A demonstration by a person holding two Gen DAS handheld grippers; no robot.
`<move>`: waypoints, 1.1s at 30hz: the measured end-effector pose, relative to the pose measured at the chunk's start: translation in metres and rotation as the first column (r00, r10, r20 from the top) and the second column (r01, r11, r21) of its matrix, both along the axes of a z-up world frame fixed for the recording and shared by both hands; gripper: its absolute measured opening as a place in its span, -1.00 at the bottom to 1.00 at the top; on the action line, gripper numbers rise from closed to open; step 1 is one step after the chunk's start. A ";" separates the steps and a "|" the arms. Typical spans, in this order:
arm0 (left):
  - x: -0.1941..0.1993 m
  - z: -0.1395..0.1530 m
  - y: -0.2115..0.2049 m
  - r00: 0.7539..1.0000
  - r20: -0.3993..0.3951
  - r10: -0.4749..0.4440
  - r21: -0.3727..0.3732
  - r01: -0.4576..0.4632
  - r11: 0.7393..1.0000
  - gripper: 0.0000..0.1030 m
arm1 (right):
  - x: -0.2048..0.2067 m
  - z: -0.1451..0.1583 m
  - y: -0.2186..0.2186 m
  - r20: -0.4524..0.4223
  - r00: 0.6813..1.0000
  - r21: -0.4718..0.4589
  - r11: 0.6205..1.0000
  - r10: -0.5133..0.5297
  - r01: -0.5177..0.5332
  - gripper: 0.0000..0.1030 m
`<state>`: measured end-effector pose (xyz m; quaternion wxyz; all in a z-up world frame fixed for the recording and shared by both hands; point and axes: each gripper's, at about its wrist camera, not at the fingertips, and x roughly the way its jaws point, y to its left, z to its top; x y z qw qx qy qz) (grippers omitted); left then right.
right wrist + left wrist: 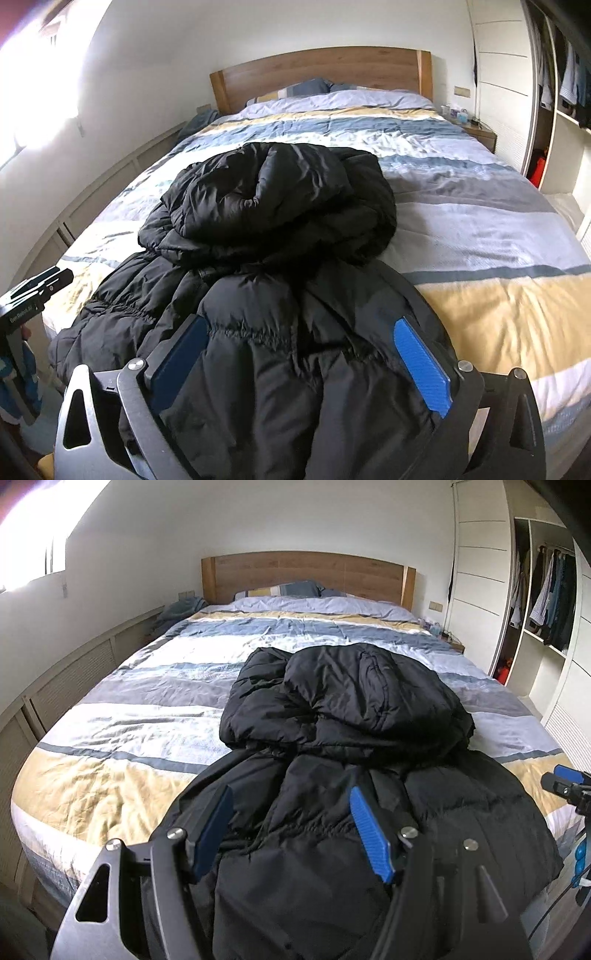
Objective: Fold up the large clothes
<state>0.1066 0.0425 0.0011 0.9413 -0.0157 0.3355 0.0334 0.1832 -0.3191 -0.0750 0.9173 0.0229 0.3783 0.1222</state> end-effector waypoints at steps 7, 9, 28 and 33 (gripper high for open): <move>-0.020 -0.001 0.005 0.999 0.030 0.014 0.006 -0.014 1.000 0.30 | -0.020 -0.004 -0.025 -0.002 0.999 0.014 0.999 -0.050 0.050 0.99; -0.023 -0.001 0.006 0.999 0.037 0.019 0.005 -0.020 1.000 0.30 | -0.025 -0.007 -0.032 -0.004 0.998 0.018 0.998 -0.065 0.065 0.99; -0.041 0.004 0.019 0.993 0.095 0.067 0.046 -0.072 0.996 0.31 | -0.064 -0.041 -0.122 -0.070 0.967 0.053 0.967 -0.245 0.248 0.99; -0.039 -0.005 0.025 0.994 0.072 0.082 0.048 -0.086 0.995 0.31 | -0.066 -0.052 -0.130 -0.104 0.966 0.064 0.968 -0.235 0.243 0.99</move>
